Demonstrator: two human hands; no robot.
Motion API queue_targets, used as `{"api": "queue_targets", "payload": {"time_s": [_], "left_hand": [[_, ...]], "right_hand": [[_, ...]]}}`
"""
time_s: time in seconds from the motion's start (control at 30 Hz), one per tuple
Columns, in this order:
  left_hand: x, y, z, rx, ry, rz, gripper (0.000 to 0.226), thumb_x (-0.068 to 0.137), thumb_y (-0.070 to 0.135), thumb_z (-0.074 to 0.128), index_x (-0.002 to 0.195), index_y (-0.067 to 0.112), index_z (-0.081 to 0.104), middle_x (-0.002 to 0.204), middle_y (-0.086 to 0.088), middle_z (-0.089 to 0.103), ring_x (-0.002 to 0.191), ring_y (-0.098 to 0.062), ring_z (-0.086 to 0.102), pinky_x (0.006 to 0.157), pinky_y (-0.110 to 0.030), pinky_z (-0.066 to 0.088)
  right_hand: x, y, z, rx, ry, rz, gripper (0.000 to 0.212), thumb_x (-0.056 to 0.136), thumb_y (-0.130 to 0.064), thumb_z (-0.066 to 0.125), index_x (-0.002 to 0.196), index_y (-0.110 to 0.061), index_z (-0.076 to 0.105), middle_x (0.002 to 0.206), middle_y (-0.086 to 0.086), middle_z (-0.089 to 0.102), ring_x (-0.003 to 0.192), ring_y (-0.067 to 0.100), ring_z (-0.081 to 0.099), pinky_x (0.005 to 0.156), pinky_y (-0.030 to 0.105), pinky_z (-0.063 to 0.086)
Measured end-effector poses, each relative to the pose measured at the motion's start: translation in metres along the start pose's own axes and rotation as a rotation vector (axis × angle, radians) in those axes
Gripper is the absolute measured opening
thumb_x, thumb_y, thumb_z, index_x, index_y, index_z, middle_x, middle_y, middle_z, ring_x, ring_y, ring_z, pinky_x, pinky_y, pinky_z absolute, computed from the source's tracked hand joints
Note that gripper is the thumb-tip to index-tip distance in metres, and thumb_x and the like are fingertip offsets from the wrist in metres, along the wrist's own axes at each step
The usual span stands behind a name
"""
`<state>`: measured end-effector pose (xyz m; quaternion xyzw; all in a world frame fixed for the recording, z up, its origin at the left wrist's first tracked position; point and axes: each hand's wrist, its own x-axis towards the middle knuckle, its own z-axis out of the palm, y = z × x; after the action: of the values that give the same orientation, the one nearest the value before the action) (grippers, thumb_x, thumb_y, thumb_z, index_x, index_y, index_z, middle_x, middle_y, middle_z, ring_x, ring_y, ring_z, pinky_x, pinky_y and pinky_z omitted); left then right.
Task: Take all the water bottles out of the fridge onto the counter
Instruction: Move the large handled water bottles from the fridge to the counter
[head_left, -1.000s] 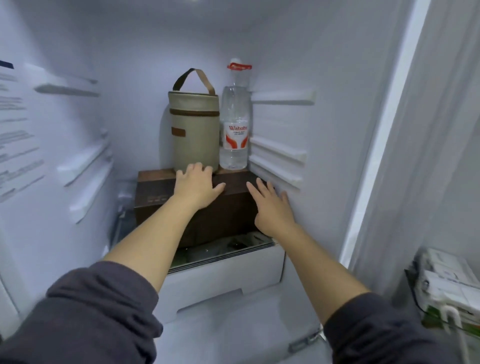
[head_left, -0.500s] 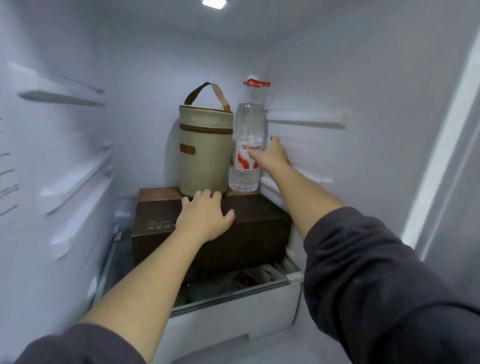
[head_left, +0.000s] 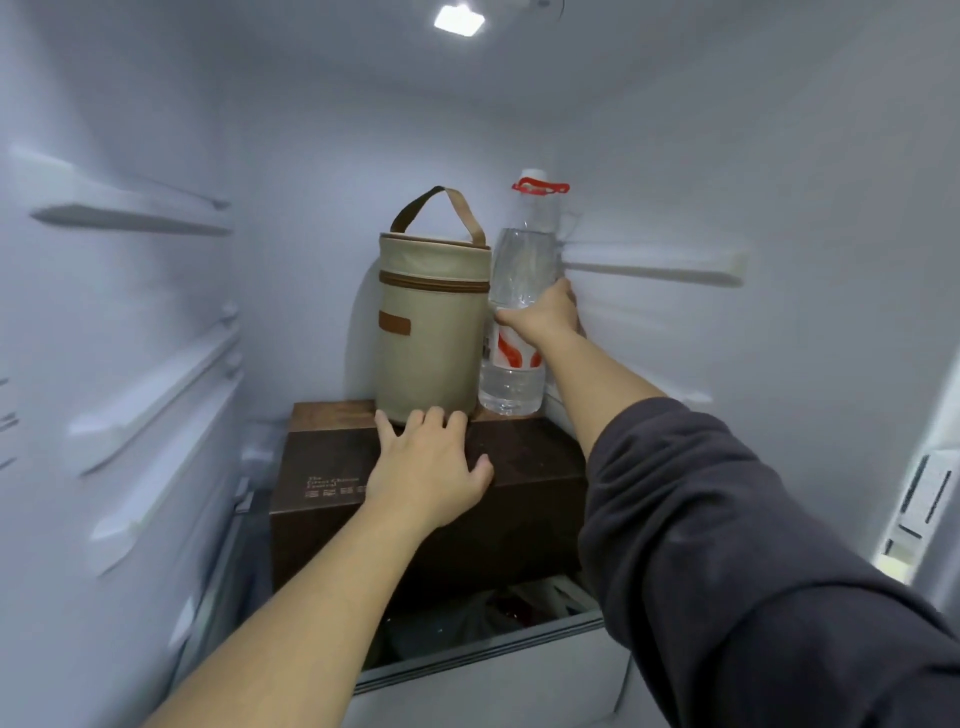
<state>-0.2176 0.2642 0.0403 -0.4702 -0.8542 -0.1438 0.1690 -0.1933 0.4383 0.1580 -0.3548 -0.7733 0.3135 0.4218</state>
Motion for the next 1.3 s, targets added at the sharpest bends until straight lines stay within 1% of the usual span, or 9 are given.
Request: {"api": "queue_targets", "payload": {"time_s": [0.17, 0.33, 0.47, 0.63, 0.7, 0.83, 0.97, 1.07, 1.3], "left_hand": [[0.0, 0.0, -0.003, -0.009, -0.018, -0.004, 0.055, 0.095, 0.053, 0.035, 0.14, 0.022, 0.04, 0.138, -0.004, 0.047, 0.132, -0.024, 0.04, 0.114, -0.065, 0.012], [-0.001, -0.001, -0.003, -0.019, -0.015, -0.003, 0.056, 0.094, 0.052, 0.036, 0.139, 0.02, 0.041, 0.136, -0.004, 0.048, 0.131, -0.025, 0.04, 0.114, -0.066, 0.011], [-0.001, -0.001, -0.003, -0.024, -0.031, -0.011, 0.055, 0.094, 0.053, 0.036, 0.138, 0.02, 0.042, 0.135, -0.005, 0.049, 0.13, -0.025, 0.041, 0.114, -0.066, 0.011], [0.0, -0.001, -0.003, -0.037, -0.049, -0.028, 0.057, 0.093, 0.053, 0.037, 0.139, 0.02, 0.042, 0.135, -0.004, 0.049, 0.13, -0.025, 0.041, 0.114, -0.065, 0.012], [0.001, -0.001, -0.003, -0.034, -0.045, -0.023, 0.057, 0.094, 0.054, 0.037, 0.14, 0.02, 0.041, 0.137, -0.004, 0.048, 0.131, -0.025, 0.04, 0.115, -0.064, 0.012], [0.002, -0.001, -0.002, -0.022, -0.045, -0.023, 0.056, 0.094, 0.054, 0.037, 0.139, 0.021, 0.041, 0.138, -0.004, 0.047, 0.132, -0.024, 0.039, 0.115, -0.064, 0.012], [0.002, 0.0, -0.001, -0.001, -0.047, -0.032, 0.056, 0.094, 0.054, 0.036, 0.14, 0.022, 0.04, 0.138, -0.002, 0.047, 0.132, -0.023, 0.039, 0.116, -0.063, 0.012], [0.001, -0.001, 0.0, -0.011, -0.043, -0.032, 0.055, 0.094, 0.054, 0.036, 0.139, 0.022, 0.041, 0.136, -0.002, 0.048, 0.131, -0.023, 0.04, 0.116, -0.063, 0.012], [0.0, 0.0, -0.004, -0.023, -0.062, -0.04, 0.055, 0.094, 0.054, 0.036, 0.138, 0.022, 0.043, 0.135, -0.003, 0.049, 0.13, -0.023, 0.041, 0.115, -0.063, 0.011]], "right_hand": [[-0.011, -0.002, -0.013, -0.089, -0.007, 0.009, 0.095, 0.073, -0.038, 0.083, 0.144, -0.008, 0.028, 0.141, 0.012, 0.047, 0.127, 0.031, 0.049, 0.094, 0.037, 0.046], [-0.028, -0.002, -0.028, -0.182, -0.01, 0.012, 0.089, 0.068, -0.045, 0.083, 0.134, -0.012, 0.034, 0.125, 0.009, 0.055, 0.109, 0.028, 0.058, 0.082, 0.037, 0.056], [-0.036, 0.0, -0.04, -0.212, -0.049, 0.014, 0.091, 0.073, -0.043, 0.081, 0.139, -0.009, 0.028, 0.127, 0.009, 0.052, 0.107, 0.027, 0.057, 0.06, 0.028, 0.043], [-0.04, -0.005, -0.048, -0.138, -0.107, 0.069, 0.092, 0.078, -0.038, 0.079, 0.144, -0.009, 0.022, 0.135, 0.012, 0.049, 0.11, 0.028, 0.056, 0.069, 0.032, 0.047], [-0.04, -0.011, -0.049, -0.068, -0.057, 0.039, 0.091, 0.077, -0.039, 0.079, 0.143, -0.011, 0.025, 0.135, 0.012, 0.05, 0.113, 0.029, 0.057, 0.073, 0.033, 0.048], [-0.027, -0.042, -0.051, 0.117, 0.058, -0.065, 0.097, 0.079, -0.04, 0.077, 0.15, -0.016, 0.017, 0.146, 0.011, 0.041, 0.127, 0.029, 0.047, 0.095, 0.038, 0.046], [-0.015, -0.066, -0.055, 0.167, 0.028, -0.05, 0.073, 0.084, -0.037, 0.07, 0.142, -0.017, 0.029, 0.125, 0.004, 0.05, 0.096, 0.019, 0.049, 0.075, 0.029, 0.039], [-0.018, -0.064, -0.056, 0.122, 0.037, -0.088, 0.063, 0.085, -0.038, 0.067, 0.134, -0.015, 0.035, 0.104, -0.001, 0.049, 0.076, 0.01, 0.049, 0.071, 0.029, 0.042], [-0.039, -0.061, -0.082, 0.079, 0.14, -0.263, 0.056, 0.086, -0.033, 0.066, 0.129, -0.014, 0.036, 0.115, 0.002, 0.049, 0.098, 0.019, 0.054, 0.067, 0.024, 0.037]]}}
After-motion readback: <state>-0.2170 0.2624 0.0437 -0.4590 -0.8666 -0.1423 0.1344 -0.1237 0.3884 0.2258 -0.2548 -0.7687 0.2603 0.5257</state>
